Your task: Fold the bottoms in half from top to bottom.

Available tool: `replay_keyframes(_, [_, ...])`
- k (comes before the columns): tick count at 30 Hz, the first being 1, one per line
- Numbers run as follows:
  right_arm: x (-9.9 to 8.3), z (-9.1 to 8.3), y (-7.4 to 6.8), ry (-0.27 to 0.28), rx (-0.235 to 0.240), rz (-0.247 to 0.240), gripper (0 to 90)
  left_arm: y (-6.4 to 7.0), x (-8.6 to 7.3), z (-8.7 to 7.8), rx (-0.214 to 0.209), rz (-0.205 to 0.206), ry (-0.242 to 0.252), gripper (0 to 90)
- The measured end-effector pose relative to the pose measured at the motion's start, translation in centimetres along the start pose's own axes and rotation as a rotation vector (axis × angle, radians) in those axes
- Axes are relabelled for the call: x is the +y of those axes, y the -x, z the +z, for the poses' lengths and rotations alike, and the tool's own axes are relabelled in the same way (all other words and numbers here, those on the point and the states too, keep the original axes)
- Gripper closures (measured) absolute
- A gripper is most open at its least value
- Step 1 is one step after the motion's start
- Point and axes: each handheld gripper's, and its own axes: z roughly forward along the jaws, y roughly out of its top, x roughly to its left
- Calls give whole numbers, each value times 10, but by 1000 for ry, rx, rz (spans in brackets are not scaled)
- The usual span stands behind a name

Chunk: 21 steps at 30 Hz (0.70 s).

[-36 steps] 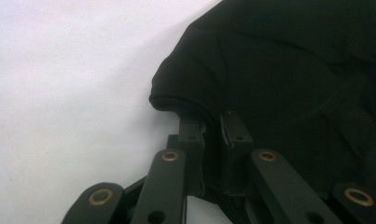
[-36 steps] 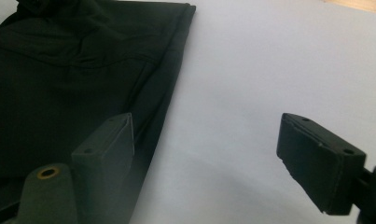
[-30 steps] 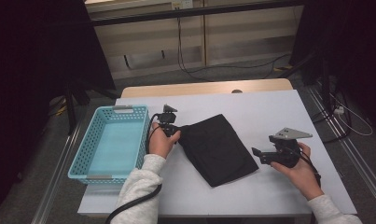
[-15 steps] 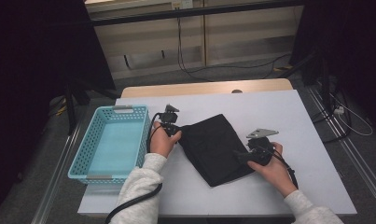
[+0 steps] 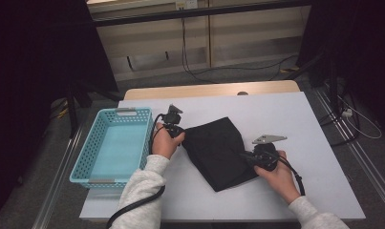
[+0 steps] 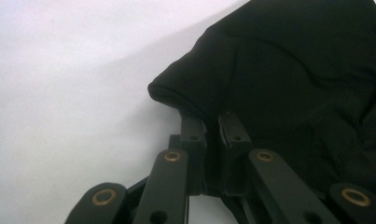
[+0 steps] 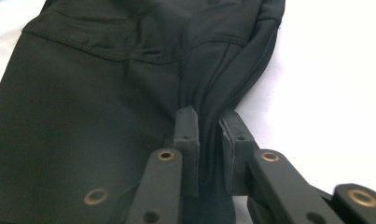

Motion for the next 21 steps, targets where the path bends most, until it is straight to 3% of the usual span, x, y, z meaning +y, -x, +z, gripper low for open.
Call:
replay_keyframes(4, [0, -5, -2, 3, -3, -15, 799, -2, 0, -1, -9, -23, 12, 793])
replay_keyframes(6, [0, -7, -2, -2, 4, -15, 800, -3, 0, -1, 11, -7, 40, 738])
replay_keyframes(8, [-2, -9, -3, -7, 0, -19, 800, -5, 0, -2, 37, -17, 73, 620])
replay_keyframes(11, [-5, -12, -2, -11, -1, -13, 800, -8, -1, 1, 30, -43, 79, 537])
replay_keyframes(15, [-6, -12, -2, -8, 1, -19, 799, -8, -3, 12, 22, -42, 71, 455])
replay_keyframes(16, [-6, -12, -2, -6, 2, -17, 799, -8, -4, 16, 16, -54, 51, 448])
replay_keyframes(18, [-6, -12, -2, -9, 1, -19, 798, -4, -5, 17, 31, -22, 52, 445])
replay_keyframes(21, [-7, -11, -3, -5, -2, -19, 799, 2, -4, 18, 34, -14, 4, 617])
